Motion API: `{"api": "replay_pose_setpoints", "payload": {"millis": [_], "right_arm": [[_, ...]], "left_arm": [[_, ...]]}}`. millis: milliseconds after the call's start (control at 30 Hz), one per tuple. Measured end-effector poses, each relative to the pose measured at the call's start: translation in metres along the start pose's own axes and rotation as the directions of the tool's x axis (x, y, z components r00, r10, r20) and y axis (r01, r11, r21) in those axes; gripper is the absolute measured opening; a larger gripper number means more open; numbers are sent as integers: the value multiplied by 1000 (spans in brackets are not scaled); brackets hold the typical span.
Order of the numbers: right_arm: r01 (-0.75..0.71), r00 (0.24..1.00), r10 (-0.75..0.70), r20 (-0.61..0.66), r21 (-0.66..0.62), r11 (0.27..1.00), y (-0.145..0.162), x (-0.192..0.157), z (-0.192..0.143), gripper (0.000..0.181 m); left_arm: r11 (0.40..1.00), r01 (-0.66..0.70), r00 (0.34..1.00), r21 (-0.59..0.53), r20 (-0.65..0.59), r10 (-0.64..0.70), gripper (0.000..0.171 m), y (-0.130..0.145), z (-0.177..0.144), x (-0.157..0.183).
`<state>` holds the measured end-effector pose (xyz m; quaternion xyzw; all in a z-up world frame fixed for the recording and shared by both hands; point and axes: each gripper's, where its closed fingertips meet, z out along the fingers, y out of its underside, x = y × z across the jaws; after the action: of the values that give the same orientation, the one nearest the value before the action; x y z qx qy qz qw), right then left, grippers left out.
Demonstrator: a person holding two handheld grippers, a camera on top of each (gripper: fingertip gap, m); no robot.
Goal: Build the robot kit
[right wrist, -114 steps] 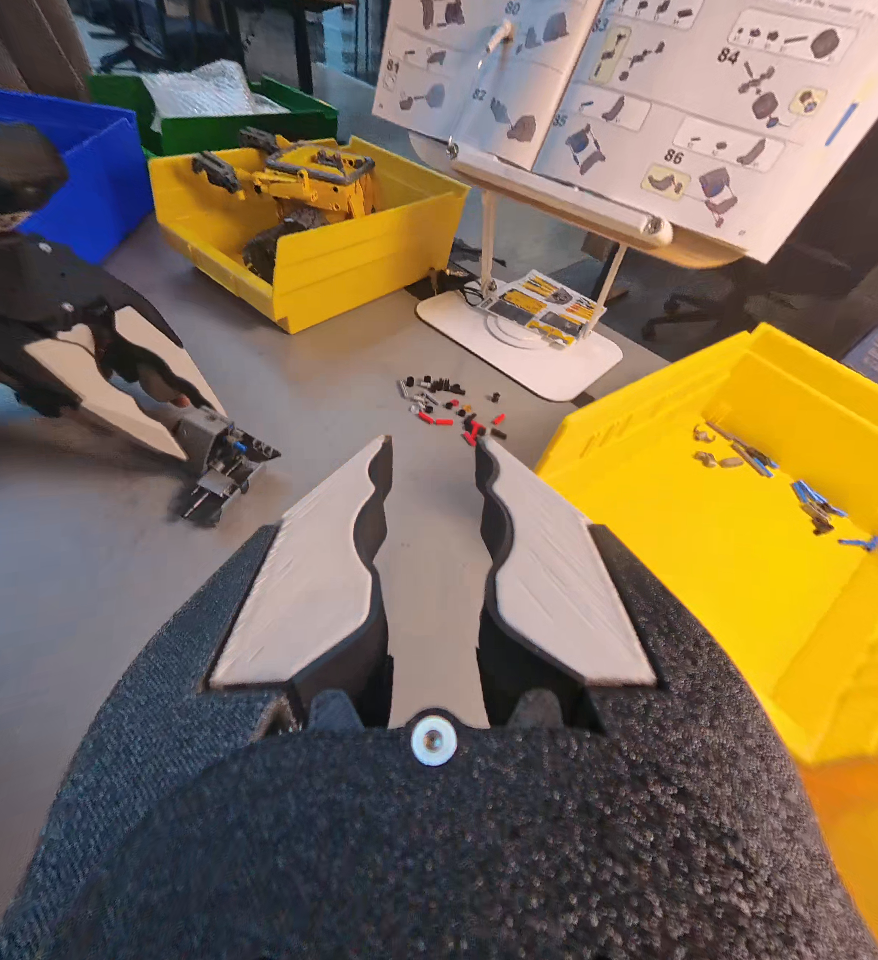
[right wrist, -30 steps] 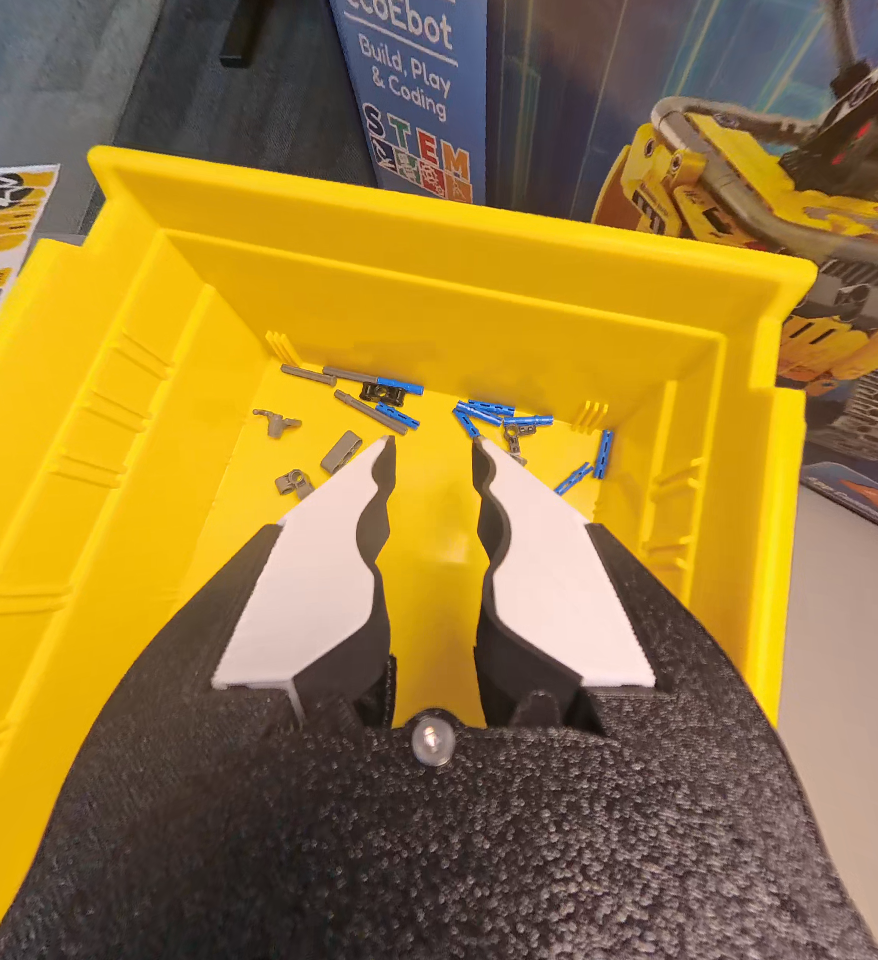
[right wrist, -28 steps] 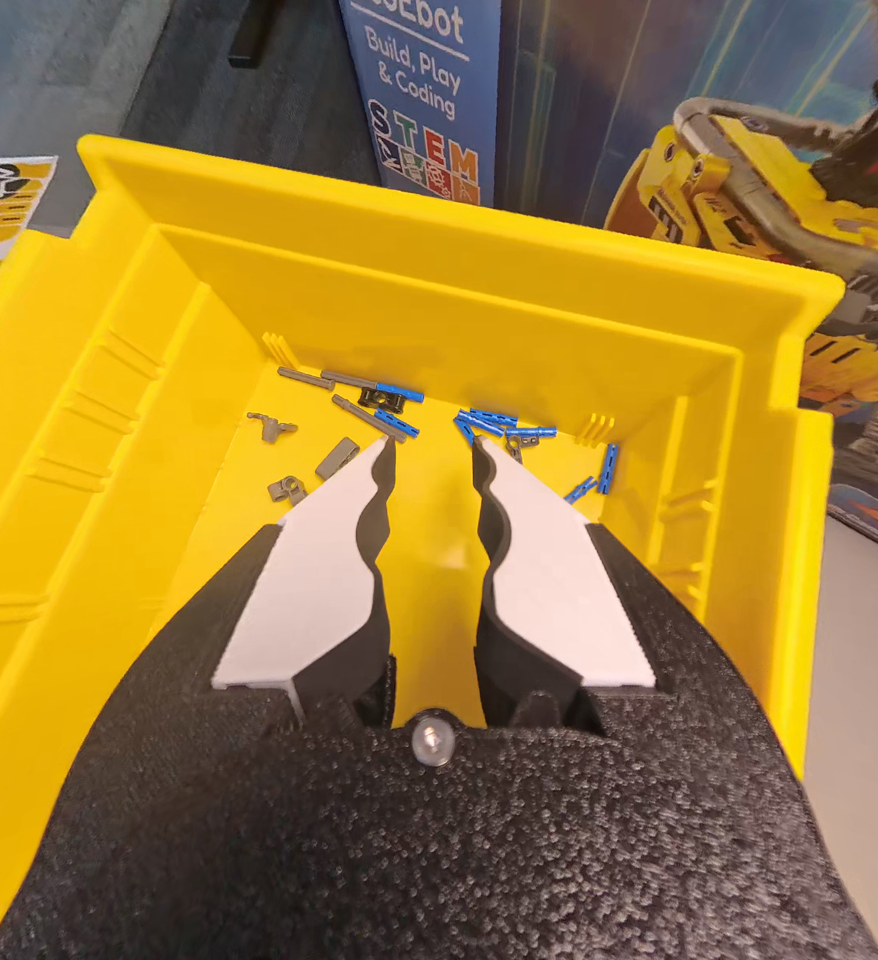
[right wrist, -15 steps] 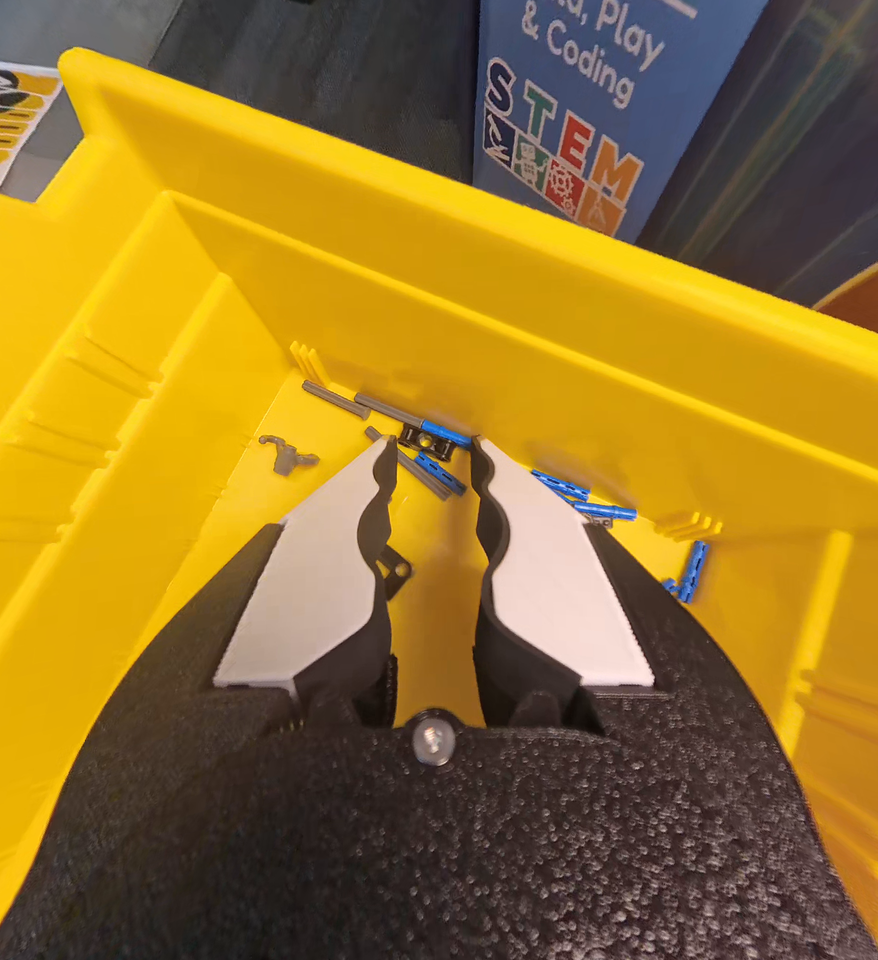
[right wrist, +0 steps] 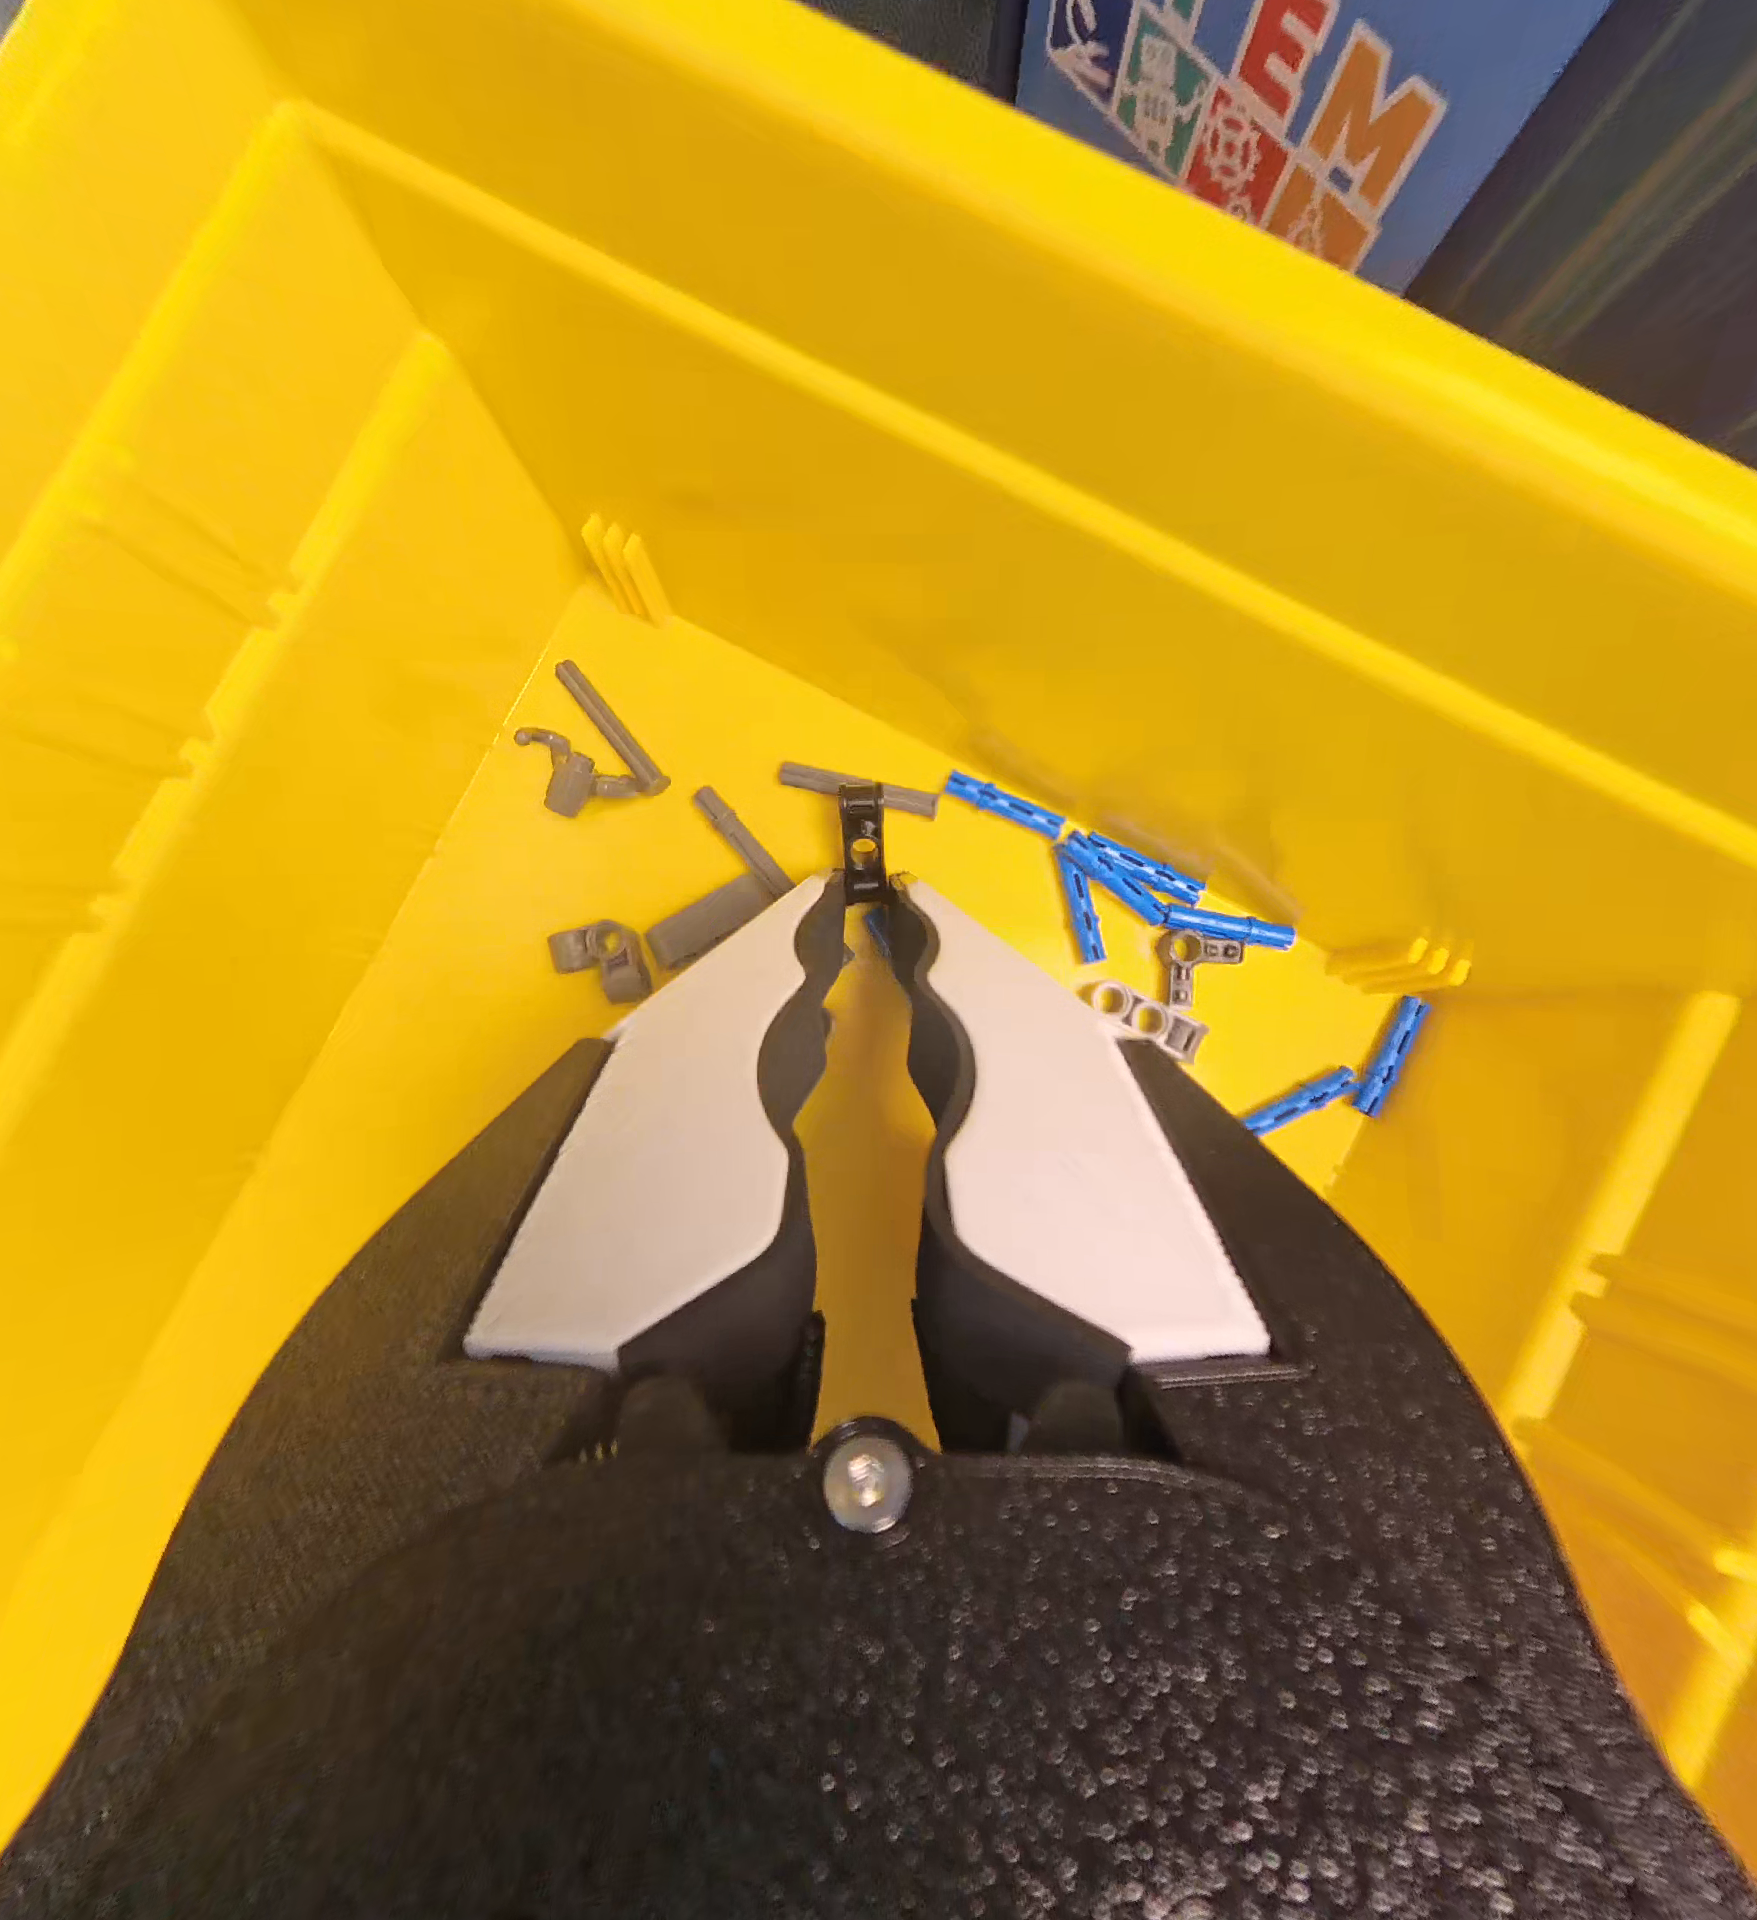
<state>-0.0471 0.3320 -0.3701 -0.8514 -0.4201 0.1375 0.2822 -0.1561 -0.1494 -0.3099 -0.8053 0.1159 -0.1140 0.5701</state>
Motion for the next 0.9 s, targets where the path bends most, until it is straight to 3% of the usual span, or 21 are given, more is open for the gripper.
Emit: {"api": "replay_pose_setpoints", "payload": {"millis": [233,467,667,900], "right_arm": [[104,992,-101,79,-40,994,20,-19,-23,8],[159,981,-170,94,111,981,-8,-32,-60,24],[150,988,-156,20,167,975,-28,-9,-90,26],[89,995,-83,-51,144,986,-22,25,-103,25]], "left_arm": [[1000,-2,1000,-5,-2,2,48,1,1,0],[1000,-1,1000,-8,0,1,48,1,1,0],[1000,-3,1000,-5,2,3,48,1,1,0],[1000,-15,1000,-16,3,15,48,2,2,1]]}}
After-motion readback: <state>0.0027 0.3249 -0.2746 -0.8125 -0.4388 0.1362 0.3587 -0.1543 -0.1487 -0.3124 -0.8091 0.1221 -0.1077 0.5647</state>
